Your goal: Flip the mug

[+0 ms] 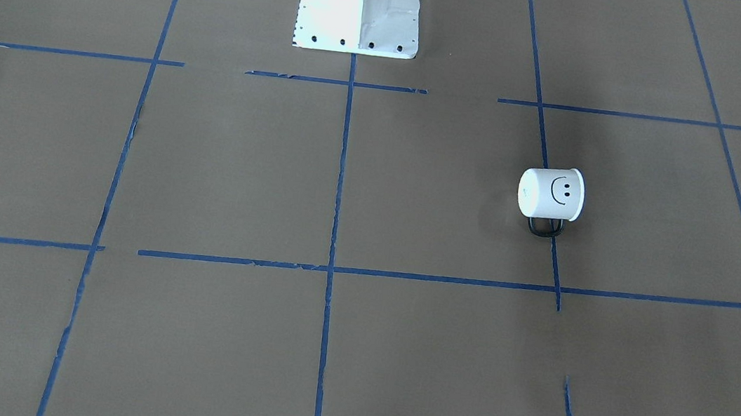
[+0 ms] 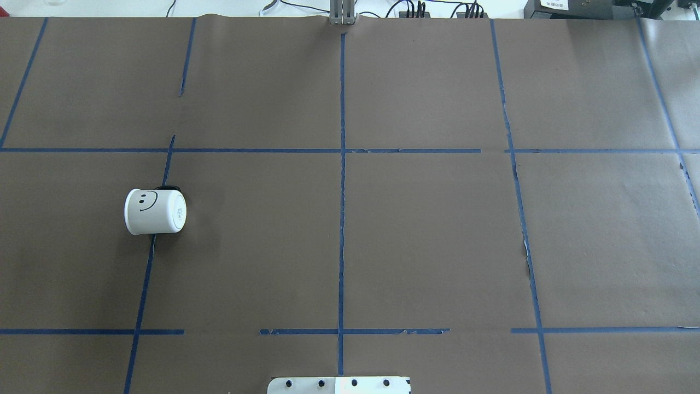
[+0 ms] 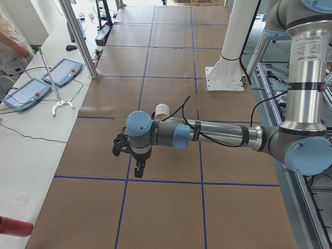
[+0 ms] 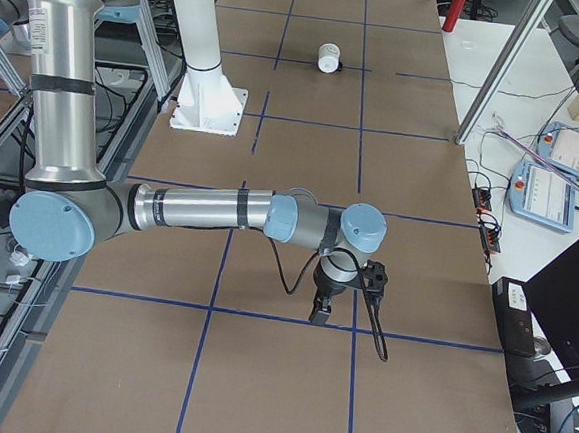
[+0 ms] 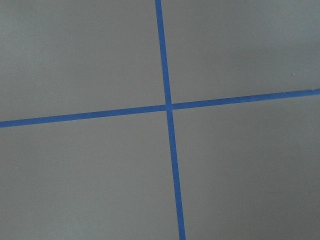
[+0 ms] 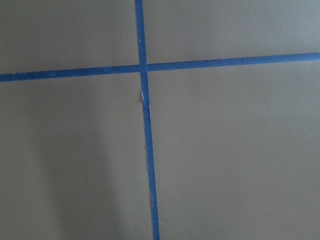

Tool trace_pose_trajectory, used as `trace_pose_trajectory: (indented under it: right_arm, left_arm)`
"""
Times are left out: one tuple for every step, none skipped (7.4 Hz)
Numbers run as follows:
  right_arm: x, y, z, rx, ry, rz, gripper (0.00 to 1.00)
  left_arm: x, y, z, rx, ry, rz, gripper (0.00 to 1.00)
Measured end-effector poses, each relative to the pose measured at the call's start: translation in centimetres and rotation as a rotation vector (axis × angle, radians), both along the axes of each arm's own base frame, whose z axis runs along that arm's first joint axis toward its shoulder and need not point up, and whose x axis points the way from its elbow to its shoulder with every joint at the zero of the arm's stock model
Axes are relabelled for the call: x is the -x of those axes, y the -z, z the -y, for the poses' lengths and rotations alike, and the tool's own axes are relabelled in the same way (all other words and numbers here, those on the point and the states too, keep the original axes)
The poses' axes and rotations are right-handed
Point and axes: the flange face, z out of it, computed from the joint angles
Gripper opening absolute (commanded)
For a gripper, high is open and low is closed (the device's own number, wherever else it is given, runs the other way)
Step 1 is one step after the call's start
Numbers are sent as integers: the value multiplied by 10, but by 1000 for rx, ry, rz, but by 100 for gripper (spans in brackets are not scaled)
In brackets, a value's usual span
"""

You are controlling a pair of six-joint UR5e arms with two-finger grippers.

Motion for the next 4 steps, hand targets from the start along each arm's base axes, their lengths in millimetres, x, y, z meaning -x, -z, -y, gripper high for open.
trace_pose_trajectory:
  right_arm:
    - [0,0,0,0,0,0,100]
    - [0,0,0,0,0,0,100]
    - [0,0,0,0,0,0,100]
    - [0,0,0,0,0,0,100]
  left_arm:
    - [0,0,1,-1,0,-1,100]
    - [-1,1,3,-3,-1,-1,100]
    - [-2,3,5,-10,-3,0,100]
    - [-5,11,14,-34,-10,0,100]
